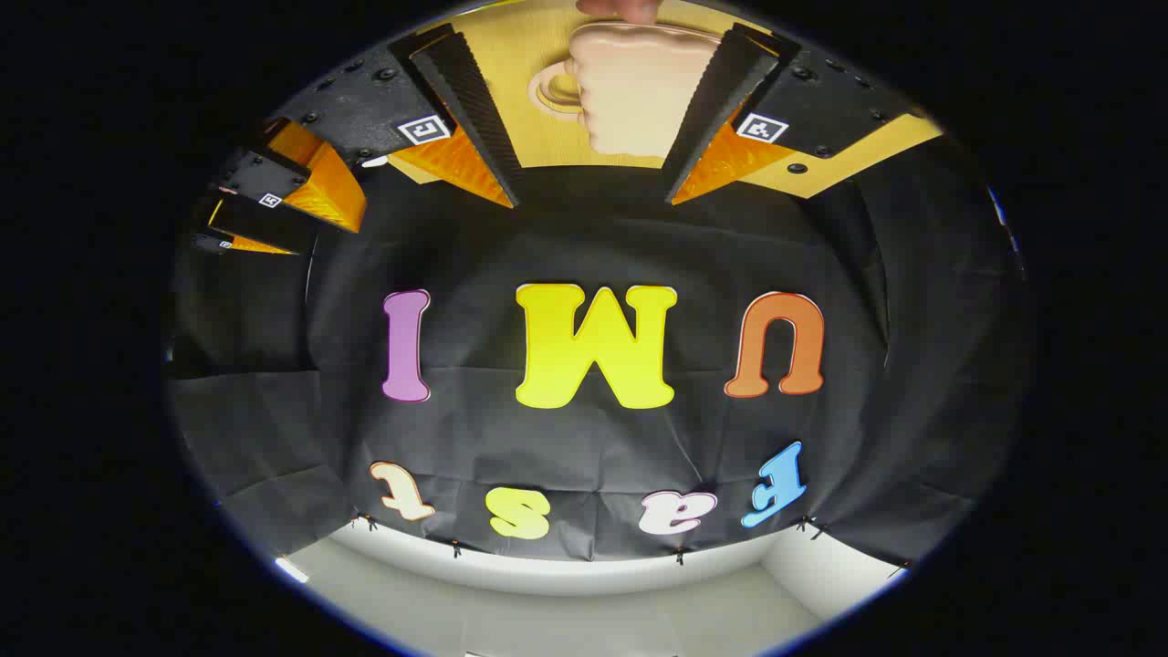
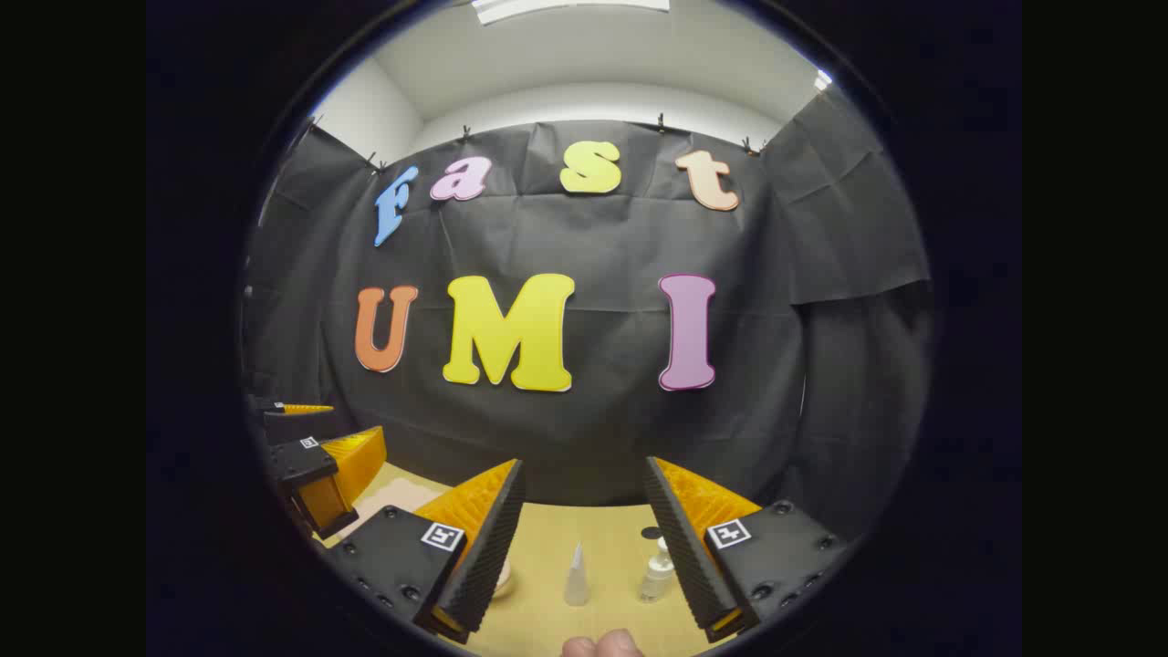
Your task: First open the suitcase, pack the skin care products into it, and then close the suitcase.
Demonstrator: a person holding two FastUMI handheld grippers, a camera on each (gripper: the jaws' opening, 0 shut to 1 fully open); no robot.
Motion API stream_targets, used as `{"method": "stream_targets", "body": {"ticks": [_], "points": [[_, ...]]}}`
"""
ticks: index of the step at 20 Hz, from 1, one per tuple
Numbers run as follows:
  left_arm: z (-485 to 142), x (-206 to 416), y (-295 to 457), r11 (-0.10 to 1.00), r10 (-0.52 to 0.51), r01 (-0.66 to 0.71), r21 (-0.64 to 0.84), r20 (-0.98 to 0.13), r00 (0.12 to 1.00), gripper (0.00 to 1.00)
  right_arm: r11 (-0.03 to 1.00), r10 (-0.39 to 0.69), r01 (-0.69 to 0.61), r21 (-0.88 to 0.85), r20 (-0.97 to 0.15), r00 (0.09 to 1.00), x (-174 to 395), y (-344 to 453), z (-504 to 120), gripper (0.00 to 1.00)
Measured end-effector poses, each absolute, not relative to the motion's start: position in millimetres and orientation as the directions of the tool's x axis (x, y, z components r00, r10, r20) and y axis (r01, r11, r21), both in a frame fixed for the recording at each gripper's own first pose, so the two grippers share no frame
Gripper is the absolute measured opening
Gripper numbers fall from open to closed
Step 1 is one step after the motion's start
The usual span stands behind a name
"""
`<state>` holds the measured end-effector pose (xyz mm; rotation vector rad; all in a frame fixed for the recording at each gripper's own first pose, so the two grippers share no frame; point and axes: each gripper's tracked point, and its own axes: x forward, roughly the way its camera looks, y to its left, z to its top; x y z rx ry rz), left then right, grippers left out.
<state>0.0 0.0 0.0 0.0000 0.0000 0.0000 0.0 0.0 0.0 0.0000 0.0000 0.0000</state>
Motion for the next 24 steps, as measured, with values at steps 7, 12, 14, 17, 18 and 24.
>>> {"method": "stream_targets", "body": {"ticks": [7,12,14,17,18,24], "points": [[1,4,-7,1.000,-0.009,0.009,0.017,-0.002,1.000,0.97,1.000,-0.004,0.004,0.019,-0.002,1.000,2,-7,2,0.78],[-1,8,-14,1.000,-0.016,0.016,0.016,-0.013,1.000,0.97,1.000,-0.005,0.005,0.017,-0.003,1.000,3,-9,3,0.78],[-2,11,-17,1.000,-0.020,0.021,0.016,-0.015,1.000,0.97,1.000,-0.007,0.007,0.015,-0.005,1.000,3,-12,2,0.78],[-8,12,-19,1.000,-0.027,0.028,0.013,-0.033,0.999,0.97,1.000,-0.013,0.013,0.006,-0.024,1.000,4,-18,-6,0.78],[-11,13,-19,0.999,-0.030,0.030,0.011,-0.042,0.999,0.97,1.000,-0.013,0.013,0.007,-0.031,0.999,2,-20,-9,0.78],[-23,12,-22,0.998,-0.043,0.045,0.032,-0.068,0.997,0.98,1.000,-0.012,0.011,-0.005,-0.040,0.999,3,-28,-17,0.78]]}}
